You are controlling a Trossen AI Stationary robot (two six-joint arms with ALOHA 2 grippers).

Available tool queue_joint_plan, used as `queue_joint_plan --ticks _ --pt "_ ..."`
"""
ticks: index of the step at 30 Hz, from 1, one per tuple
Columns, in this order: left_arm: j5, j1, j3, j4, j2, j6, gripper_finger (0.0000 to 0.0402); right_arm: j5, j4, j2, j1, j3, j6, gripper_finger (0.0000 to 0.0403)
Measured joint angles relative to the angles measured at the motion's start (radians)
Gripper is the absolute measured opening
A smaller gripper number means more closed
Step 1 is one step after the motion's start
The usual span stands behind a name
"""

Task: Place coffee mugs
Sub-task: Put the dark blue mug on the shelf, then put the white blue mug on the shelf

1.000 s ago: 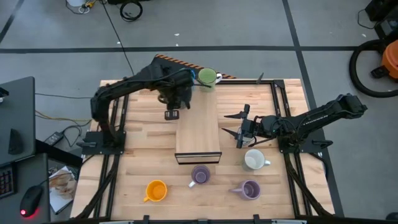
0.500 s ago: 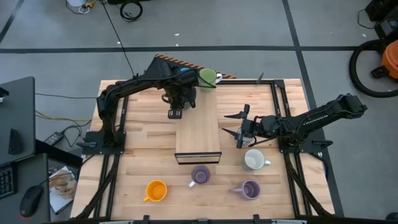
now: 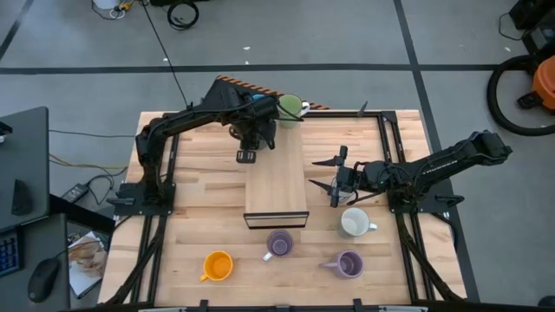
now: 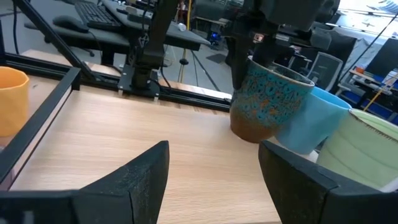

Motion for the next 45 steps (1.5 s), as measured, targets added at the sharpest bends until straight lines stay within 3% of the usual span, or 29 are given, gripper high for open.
queue_joint_plan --ticks 24,31,41,45 --pt "-0.083 -0.027 0.000 0.003 -0.007 -0.025 0.0112 -0.005 -0.002 0.000 0.000 0.000 0.016 0.0254" --pt "-0.157 -0.048 0.000 0.001 -0.009 -0.035 0.0124 -0.005 -0.002 0.000 0.000 0.000 0.024 0.0254" --pt "-0.197 -0.093 0.182 -0.080 -0.017 -0.088 0.0168 -0.005 -0.002 0.000 0.000 0.000 0.028 0.0254" --pt "-0.113 -0.147 0.202 -0.067 -0.042 -0.115 0.0164 0.002 -0.002 0.000 -0.003 0.000 0.028 0.0254"
